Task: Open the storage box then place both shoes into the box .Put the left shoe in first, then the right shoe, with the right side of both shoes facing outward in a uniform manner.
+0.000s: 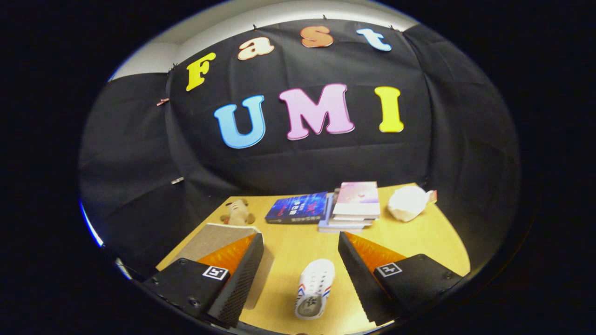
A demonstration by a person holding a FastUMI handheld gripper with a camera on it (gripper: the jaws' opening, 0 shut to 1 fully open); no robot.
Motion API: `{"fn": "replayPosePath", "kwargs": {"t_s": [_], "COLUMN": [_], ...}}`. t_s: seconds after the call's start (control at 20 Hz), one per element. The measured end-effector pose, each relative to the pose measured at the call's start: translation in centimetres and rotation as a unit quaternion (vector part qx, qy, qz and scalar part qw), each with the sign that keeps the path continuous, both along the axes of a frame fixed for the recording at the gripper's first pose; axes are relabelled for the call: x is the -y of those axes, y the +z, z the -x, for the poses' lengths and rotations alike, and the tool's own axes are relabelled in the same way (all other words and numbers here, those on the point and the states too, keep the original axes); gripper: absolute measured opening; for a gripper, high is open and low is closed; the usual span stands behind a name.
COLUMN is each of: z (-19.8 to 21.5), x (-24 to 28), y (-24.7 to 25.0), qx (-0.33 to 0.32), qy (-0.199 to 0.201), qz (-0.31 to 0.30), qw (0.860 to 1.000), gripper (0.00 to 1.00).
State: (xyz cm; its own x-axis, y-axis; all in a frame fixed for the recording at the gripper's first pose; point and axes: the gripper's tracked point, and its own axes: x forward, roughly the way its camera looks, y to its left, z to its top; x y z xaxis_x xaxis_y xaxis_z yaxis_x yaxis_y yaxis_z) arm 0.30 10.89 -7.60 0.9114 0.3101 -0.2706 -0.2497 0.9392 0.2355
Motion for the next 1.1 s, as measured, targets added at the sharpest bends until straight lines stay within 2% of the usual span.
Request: {"fn": "replayPosePath", "kwargs": {"t_s": [0.15, 0.35, 0.5, 0.6, 0.75, 0.9, 1.05, 1.1], "z": [0.2, 1.0, 1.7, 2.4, 2.2, 1.9, 1.7, 1.7], "x": [-2.1, -4.6, -7.0, -8.9, -11.0, -12.3, -13.8, -14.2], "y": [-2.7, -6.8, -9.0, -9.9, -10.7, -13.2, -14.4, -15.1], "qx": [-0.061, -0.148, -0.197, -0.234, -0.276, -0.302, -0.330, -0.338], "qy": [0.060, 0.134, 0.195, 0.229, 0.256, 0.269, 0.285, 0.285], "qz": [-0.057, -0.102, -0.137, -0.177, -0.242, -0.248, -0.278, -0.280], "qw": [0.995, 0.975, 0.951, 0.928, 0.895, 0.880, 0.856, 0.852], "gripper": [0.98, 0.98, 0.98, 0.98, 0.98, 0.98, 0.98, 0.97]}}
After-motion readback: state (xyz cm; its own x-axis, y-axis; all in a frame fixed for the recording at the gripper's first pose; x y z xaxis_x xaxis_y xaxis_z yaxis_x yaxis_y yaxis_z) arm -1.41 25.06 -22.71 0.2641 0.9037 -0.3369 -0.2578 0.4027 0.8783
